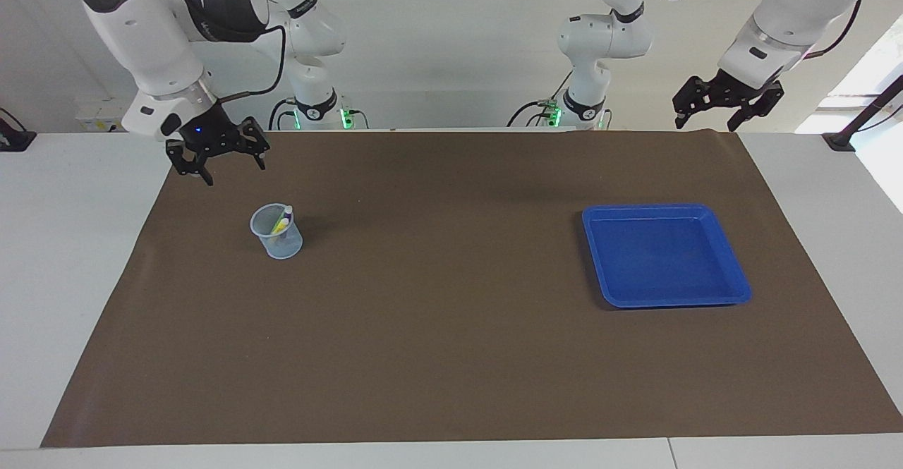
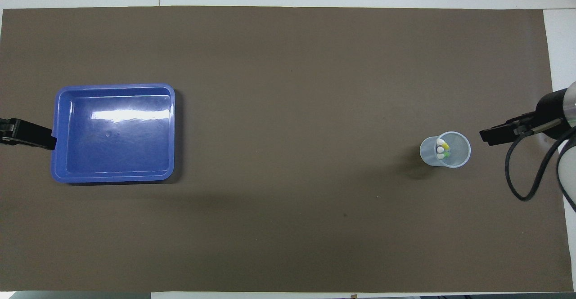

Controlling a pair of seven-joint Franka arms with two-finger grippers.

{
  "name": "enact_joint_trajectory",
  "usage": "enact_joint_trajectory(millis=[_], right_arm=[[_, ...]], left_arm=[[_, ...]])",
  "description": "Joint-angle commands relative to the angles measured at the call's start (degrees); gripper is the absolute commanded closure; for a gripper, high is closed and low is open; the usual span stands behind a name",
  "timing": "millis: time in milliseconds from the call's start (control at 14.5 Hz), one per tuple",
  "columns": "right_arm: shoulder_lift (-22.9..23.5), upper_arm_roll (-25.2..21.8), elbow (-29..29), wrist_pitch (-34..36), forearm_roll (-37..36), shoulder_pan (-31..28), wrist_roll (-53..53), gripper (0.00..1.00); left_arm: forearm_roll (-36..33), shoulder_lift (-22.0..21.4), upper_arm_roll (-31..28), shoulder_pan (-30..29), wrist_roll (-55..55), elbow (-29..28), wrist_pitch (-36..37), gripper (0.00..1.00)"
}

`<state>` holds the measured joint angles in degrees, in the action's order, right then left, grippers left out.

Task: Transfer and insert pens with both arms

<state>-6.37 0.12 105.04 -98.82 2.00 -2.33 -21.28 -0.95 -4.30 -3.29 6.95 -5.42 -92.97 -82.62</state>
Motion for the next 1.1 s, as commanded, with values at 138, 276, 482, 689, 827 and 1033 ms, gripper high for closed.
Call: enact_joint_trajectory(millis=[138, 276, 482, 689, 827, 1033], right_arm=[[3.5, 0.6, -9.8, 10.4, -3.9, -1.1, 4.7, 0.00], [5.1, 0.3, -11.2, 12.2, -4.4, -1.0, 6.9, 0.00], [8.4, -3.5, -13.4, 12.2, -4.5, 2.7, 8.7, 0.00], [9.1, -3.4, -16.1, 13.4, -4.6, 2.7, 8.8, 0.00], [9.8, -3.2, -17.7, 14.7, -4.5, 1.6, 8.8, 0.00], [8.3, -2.4, -17.8, 15.1, -4.2, -0.4, 8.7, 0.00]], left_arm=[[2.1, 0.5, 0.1, -0.3, 1.0, -2.9, -6.2, 0.00], [1.8, 2.2, 0.2, 0.3, 1.0, -0.2, -3.6, 0.00], [1.9, 3.4, 0.3, 0.5, 1.0, 2.4, -0.7, 0.00], [2.2, 3.3, 0.2, 0.6, 1.0, 2.4, -0.6, 0.00], [2.2, 3.3, 0.2, 0.5, 1.0, 2.4, -0.4, 0.00], [2.2, 3.3, 0.2, 0.5, 1.0, 2.5, -0.4, 0.00]])
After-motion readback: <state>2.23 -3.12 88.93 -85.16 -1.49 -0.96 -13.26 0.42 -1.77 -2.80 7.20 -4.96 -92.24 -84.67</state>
